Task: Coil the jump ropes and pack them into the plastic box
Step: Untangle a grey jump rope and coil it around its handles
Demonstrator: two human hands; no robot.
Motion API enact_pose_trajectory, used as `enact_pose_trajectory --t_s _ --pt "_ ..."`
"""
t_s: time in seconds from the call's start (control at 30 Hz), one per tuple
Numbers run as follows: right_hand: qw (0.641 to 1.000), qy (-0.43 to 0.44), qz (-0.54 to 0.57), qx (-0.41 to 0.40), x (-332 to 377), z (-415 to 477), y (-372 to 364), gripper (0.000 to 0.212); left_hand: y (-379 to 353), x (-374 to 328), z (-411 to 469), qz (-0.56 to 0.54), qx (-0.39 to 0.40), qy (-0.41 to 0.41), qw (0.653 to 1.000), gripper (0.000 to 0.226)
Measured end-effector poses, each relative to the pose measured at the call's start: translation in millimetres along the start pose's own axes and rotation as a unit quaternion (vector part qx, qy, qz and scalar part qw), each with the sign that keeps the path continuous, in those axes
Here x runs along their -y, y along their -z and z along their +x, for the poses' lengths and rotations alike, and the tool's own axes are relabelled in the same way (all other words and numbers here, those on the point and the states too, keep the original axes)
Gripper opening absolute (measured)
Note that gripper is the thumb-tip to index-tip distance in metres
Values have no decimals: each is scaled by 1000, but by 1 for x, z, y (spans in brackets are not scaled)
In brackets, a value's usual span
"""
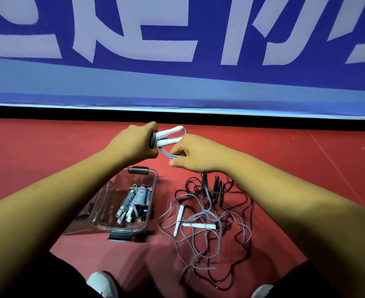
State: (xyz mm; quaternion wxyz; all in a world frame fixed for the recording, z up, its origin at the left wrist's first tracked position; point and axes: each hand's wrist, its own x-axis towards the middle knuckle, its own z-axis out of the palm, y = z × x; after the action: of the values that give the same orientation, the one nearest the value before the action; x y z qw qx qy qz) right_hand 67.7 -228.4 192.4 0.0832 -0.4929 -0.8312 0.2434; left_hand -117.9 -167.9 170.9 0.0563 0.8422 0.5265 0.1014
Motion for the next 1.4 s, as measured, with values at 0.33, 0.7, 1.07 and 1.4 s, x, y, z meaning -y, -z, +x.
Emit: enact_pose_trajectory --t_s 0.33,0.7,1.07,1.4 --pt "992 -8 20 -121 -4 -5 23 18 -2 -23 -6 34 105 -70 991 42" --pt "983 -19 129 -131 -35 -6 26 14 8 -37 -20 -53 169 -191 966 26" --pt "913 -57 403 -32 -59 -12 7 22 18 -39 -30 -386 145 -164 896 49" --pt "935 -116 335 8 -38 -4 -13 25 24 -6 -3 -374 35 19 927 31"
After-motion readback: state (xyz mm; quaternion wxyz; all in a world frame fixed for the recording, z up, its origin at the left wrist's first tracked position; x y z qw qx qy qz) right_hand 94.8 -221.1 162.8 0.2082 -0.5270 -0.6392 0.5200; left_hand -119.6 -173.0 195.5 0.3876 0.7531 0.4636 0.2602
